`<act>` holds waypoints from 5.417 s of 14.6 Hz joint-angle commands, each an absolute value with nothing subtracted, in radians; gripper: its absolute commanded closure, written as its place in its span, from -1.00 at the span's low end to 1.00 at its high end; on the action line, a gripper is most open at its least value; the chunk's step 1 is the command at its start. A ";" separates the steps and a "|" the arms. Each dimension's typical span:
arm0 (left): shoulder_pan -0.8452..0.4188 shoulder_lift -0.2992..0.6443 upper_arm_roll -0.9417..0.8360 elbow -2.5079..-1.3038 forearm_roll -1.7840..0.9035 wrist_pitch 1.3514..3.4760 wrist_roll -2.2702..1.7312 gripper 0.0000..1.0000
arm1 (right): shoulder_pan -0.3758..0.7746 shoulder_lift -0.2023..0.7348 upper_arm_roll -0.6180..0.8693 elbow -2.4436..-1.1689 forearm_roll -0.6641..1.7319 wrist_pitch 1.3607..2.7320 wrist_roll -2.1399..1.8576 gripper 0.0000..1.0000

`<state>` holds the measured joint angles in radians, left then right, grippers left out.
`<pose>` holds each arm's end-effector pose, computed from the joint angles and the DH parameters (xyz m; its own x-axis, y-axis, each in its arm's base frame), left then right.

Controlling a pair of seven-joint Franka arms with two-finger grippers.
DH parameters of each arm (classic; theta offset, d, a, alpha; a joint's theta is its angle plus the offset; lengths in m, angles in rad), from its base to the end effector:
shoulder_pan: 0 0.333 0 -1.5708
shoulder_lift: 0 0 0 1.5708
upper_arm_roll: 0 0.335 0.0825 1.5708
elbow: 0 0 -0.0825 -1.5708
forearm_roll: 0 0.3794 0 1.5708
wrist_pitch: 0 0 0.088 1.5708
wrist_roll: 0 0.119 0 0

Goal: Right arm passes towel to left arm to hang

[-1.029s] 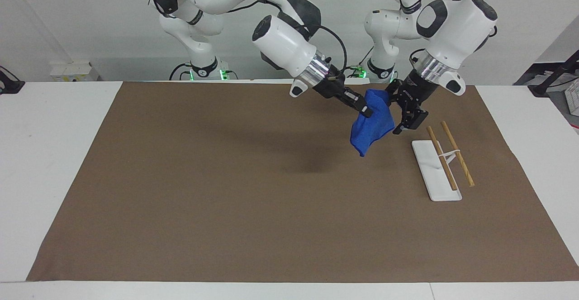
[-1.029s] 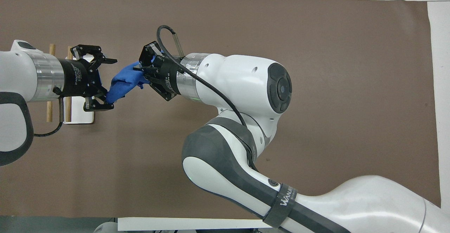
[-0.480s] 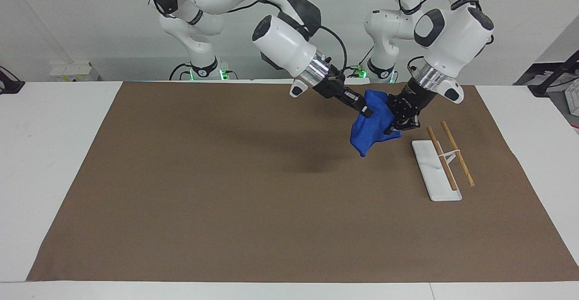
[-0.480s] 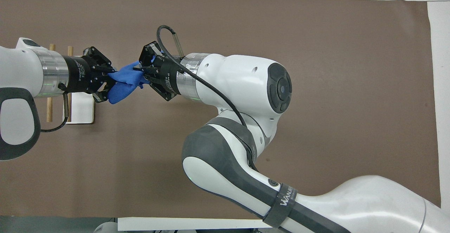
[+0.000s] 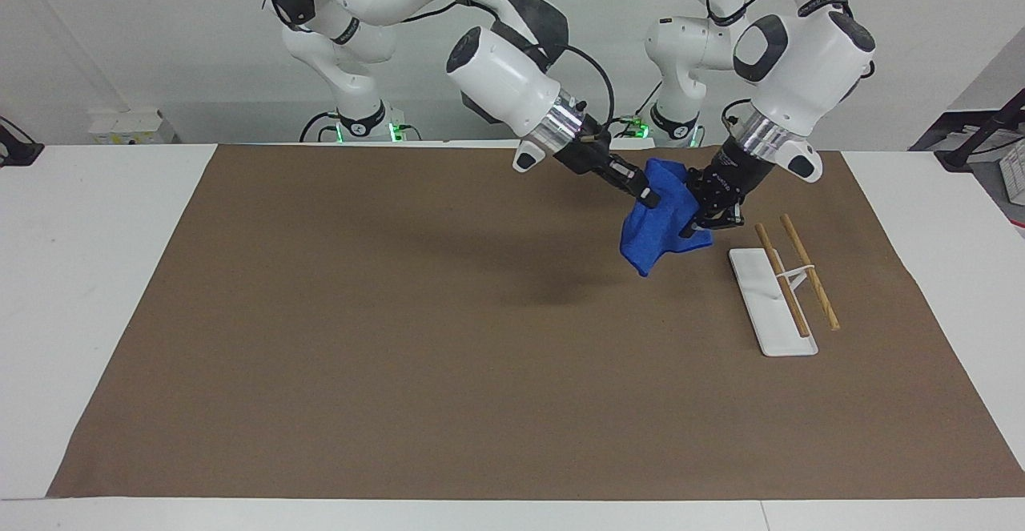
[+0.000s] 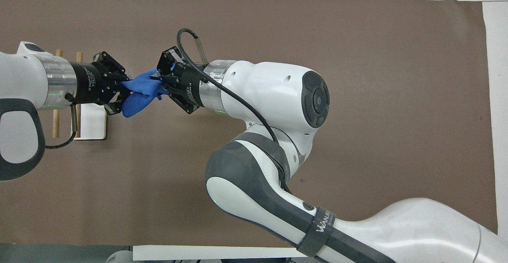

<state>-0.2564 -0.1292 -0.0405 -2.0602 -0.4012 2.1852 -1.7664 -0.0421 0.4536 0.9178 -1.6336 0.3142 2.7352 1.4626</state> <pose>0.5101 -0.1759 0.5296 -0.0544 0.9173 -0.3945 0.9839 0.1166 0.1356 0.5440 0.4574 0.5408 0.5941 -0.5954 -0.5409 -0.7666 -0.2153 -0.6049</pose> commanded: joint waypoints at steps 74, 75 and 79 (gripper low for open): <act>-0.031 -0.027 -0.050 -1.653 -0.034 1.489 -0.242 -1.00 | -0.012 0.005 -0.167 -1.623 -0.005 1.574 -0.124 -1.00; -0.029 -0.049 -0.054 -1.684 -0.034 1.499 -0.220 -1.00 | -0.011 0.002 -0.167 -1.623 -0.005 1.574 -0.124 -1.00; -0.025 -0.077 -0.077 -1.698 -0.012 1.486 -0.129 -1.00 | -0.035 0.000 -0.167 -1.623 -0.005 1.571 -0.124 -1.00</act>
